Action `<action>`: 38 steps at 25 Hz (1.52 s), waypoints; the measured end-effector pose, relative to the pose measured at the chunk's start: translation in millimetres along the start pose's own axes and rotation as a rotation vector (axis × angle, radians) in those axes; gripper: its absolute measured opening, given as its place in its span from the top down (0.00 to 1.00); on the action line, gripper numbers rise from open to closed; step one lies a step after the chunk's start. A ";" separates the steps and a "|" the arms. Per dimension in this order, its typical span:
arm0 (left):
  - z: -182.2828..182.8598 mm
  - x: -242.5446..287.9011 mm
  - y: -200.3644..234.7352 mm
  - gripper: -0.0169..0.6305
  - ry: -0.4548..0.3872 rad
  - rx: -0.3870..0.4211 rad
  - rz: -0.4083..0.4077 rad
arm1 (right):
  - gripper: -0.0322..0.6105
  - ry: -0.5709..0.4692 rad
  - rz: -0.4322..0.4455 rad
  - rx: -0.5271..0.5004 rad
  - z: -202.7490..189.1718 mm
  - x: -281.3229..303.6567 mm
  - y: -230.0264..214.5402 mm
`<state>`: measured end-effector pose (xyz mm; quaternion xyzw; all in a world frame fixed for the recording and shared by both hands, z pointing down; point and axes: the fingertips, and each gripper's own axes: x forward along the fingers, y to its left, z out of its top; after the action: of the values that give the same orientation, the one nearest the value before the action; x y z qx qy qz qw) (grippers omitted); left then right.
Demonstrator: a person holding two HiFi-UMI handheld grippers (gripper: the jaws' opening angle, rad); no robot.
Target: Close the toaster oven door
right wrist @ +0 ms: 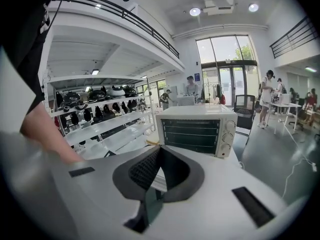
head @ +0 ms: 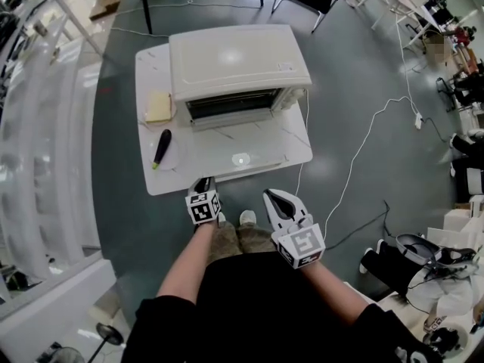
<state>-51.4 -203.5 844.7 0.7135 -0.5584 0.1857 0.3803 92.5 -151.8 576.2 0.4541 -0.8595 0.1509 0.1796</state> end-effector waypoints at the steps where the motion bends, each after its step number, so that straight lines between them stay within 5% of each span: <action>1: 0.4 -1.5 -0.2 0.84 0.005 -0.005 -0.001 | 0.92 -0.006 0.002 0.008 0.6 -0.3 1.3; 13: 19.1 -18.0 -6.5 0.84 0.001 -0.082 -0.011 | 0.92 -0.076 0.014 0.008 26.6 6.7 6.6; 20: 34.4 -31.6 -11.6 0.84 -0.014 -0.016 -0.017 | 0.92 -0.080 0.028 -0.054 39.5 16.4 16.7; 38: 57.6 -45.7 -20.3 0.85 -0.020 -0.001 -0.010 | 0.92 -0.124 0.033 -0.055 51.0 -3.5 11.8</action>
<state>-55.6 -215.0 769.4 0.7182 -0.5585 0.1763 0.3758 75.7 -164.4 528.2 0.4432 -0.8802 0.1018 0.1357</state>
